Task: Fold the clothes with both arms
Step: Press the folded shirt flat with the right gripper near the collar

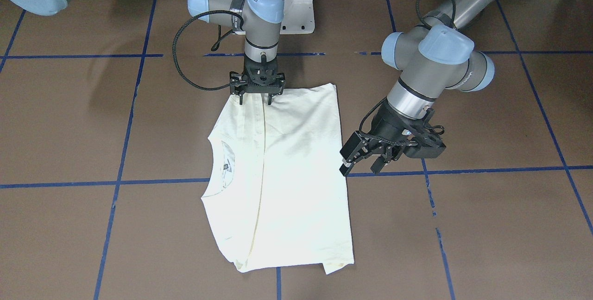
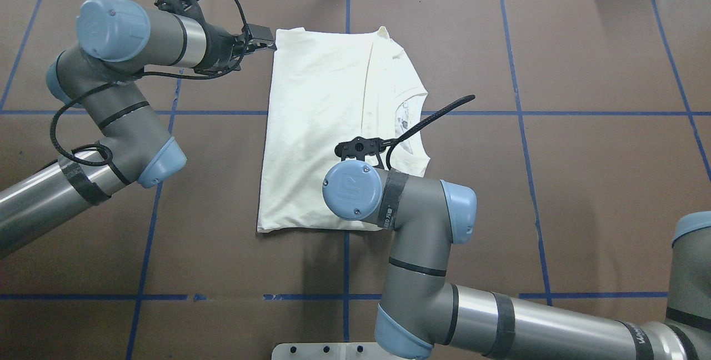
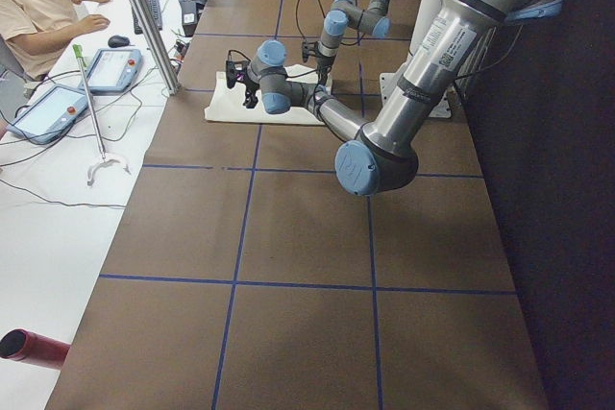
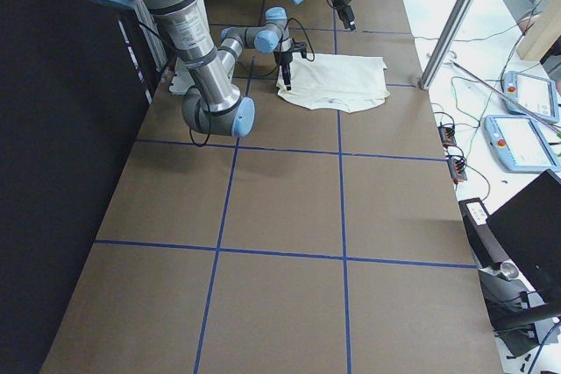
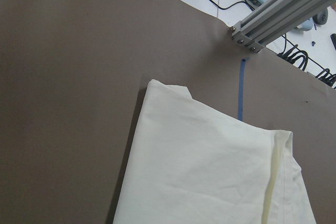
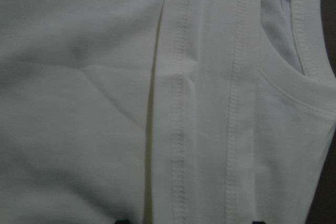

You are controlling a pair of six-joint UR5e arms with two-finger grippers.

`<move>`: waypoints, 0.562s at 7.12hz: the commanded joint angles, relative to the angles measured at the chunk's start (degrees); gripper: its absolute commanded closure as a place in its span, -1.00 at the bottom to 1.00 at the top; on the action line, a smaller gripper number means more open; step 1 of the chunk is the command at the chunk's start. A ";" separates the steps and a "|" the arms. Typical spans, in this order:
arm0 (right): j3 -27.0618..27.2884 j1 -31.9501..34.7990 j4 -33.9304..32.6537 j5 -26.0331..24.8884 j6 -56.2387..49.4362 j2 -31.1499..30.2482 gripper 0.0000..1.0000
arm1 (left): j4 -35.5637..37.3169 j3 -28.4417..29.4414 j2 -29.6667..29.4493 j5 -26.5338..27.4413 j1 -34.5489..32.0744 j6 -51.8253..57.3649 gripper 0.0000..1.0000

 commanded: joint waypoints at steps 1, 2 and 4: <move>9.48 2.04 -0.10 0.32 -6.98 -9.15 -0.65 | -0.13 -0.03 -0.01 -0.01 0.01 0.16 -0.98; 14.43 2.41 0.42 -0.03 -10.78 -16.17 -0.66 | -0.13 -0.20 -0.01 -0.01 -0.07 0.07 -0.98; 14.40 1.97 0.52 -0.47 -7.94 -14.68 -0.68 | -0.13 -1.08 0.17 -0.01 -0.07 0.07 -0.98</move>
